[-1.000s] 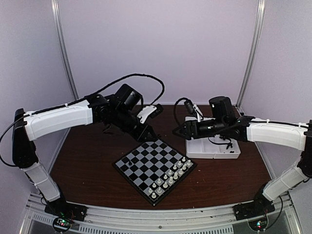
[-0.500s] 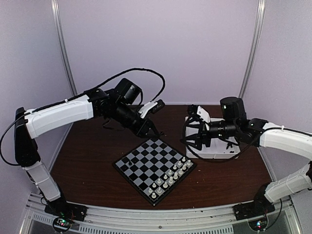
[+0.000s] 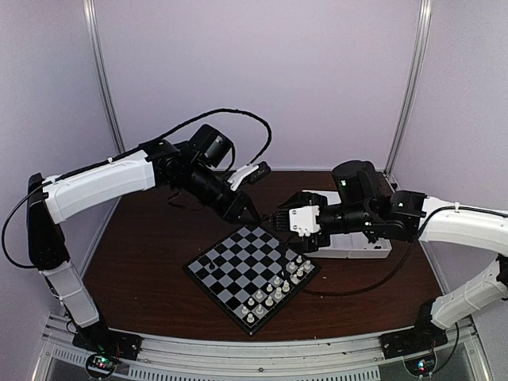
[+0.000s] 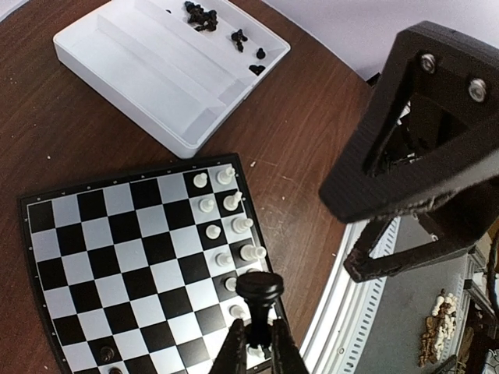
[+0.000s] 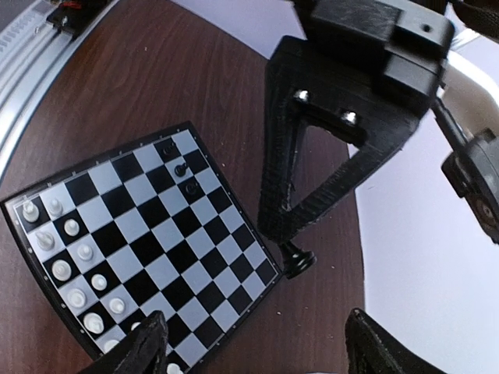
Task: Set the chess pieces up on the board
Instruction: Place the chess piece on the chessboard.
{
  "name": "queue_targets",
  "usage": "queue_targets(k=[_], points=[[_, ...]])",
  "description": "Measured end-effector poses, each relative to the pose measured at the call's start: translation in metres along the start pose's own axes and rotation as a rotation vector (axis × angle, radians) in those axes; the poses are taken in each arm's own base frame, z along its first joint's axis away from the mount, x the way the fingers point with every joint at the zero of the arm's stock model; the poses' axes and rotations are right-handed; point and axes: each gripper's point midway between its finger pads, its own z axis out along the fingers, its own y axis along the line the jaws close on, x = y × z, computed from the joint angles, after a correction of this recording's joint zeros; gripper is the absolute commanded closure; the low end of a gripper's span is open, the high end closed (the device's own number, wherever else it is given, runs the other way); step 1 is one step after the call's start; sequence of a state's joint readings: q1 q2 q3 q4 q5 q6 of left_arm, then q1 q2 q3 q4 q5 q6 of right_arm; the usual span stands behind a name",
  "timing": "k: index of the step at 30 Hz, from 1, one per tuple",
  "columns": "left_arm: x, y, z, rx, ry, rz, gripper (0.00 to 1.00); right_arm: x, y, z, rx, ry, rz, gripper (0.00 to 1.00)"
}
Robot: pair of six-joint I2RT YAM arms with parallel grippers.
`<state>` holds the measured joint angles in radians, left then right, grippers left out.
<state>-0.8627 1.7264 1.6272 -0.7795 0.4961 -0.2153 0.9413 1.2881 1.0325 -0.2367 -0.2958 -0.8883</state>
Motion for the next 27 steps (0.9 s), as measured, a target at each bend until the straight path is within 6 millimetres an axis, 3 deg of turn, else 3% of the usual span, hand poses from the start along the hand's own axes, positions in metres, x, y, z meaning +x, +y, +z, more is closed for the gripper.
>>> queue_targets(k=[9, 17, 27], points=[[0.002, 0.002, 0.007, 0.01, 0.026, -0.029, 0.97, 0.005, -0.013, 0.027, 0.036, 0.129, -0.172, 0.31], [0.005, 0.008, 0.009, 0.006, 0.047, -0.082, 0.97, 0.017, -0.007, 0.049, 0.026, 0.219, -0.256, 0.41], [0.002, 0.011, 0.009, 0.014, 0.046, -0.127, 0.97, 0.017, -0.008, 0.054, 0.038, 0.236, -0.268, 0.55]])
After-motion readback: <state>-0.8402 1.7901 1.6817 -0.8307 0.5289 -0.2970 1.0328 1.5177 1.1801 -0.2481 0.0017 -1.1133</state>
